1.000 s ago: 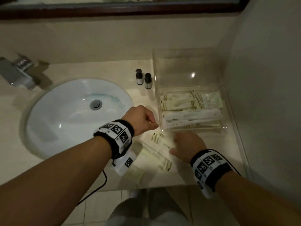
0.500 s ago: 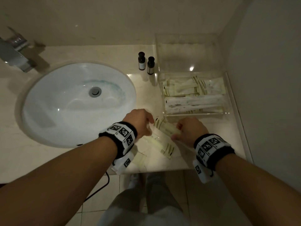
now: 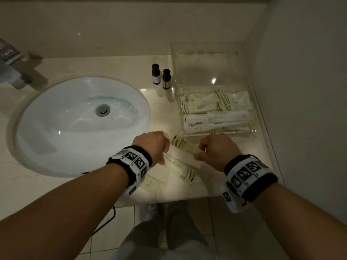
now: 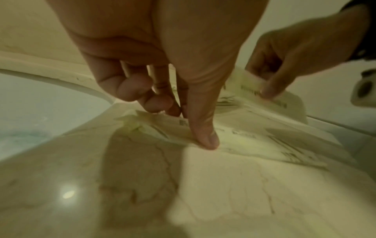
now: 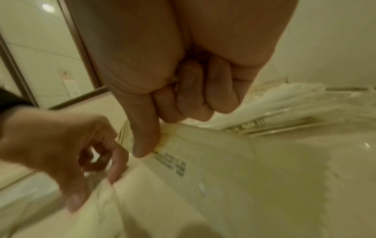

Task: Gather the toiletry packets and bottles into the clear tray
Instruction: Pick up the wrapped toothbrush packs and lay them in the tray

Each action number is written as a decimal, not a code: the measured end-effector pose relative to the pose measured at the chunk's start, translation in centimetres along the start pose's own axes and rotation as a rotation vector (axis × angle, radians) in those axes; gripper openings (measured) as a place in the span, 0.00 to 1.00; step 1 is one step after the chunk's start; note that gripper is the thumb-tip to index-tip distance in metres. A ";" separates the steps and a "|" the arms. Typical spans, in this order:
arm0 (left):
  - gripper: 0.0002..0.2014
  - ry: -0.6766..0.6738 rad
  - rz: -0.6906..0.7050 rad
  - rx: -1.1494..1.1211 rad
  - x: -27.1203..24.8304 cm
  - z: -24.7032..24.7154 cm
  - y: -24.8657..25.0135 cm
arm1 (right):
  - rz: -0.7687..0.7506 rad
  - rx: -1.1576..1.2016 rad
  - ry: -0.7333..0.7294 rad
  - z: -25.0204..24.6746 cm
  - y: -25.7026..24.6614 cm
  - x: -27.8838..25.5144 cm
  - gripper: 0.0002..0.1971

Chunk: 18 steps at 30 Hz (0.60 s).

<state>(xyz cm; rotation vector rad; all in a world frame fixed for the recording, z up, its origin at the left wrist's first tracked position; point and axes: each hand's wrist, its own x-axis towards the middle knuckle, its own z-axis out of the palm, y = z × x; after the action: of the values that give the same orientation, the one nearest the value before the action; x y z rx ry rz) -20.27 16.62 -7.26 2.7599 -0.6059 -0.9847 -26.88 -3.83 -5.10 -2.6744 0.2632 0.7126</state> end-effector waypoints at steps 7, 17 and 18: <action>0.13 -0.070 0.082 0.160 0.6 -0.8 0.4 | 0.120 0.414 0.351 -5.4 1.2 2.6 0.17; 0.14 -0.048 0.037 -0.039 1.3 -2.3 -0.6 | 0.659 1.537 0.216 -3.7 2.0 8.0 0.09; 0.15 -0.041 0.035 -0.061 1.3 -2.7 -0.7 | 0.686 1.552 0.221 -3.6 2.0 8.4 0.08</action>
<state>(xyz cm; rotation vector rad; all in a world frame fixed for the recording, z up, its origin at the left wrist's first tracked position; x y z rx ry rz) -17.40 16.72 -6.17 2.6733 -0.6174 -1.0361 -18.62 -7.77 -7.01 -1.1084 1.2064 0.1426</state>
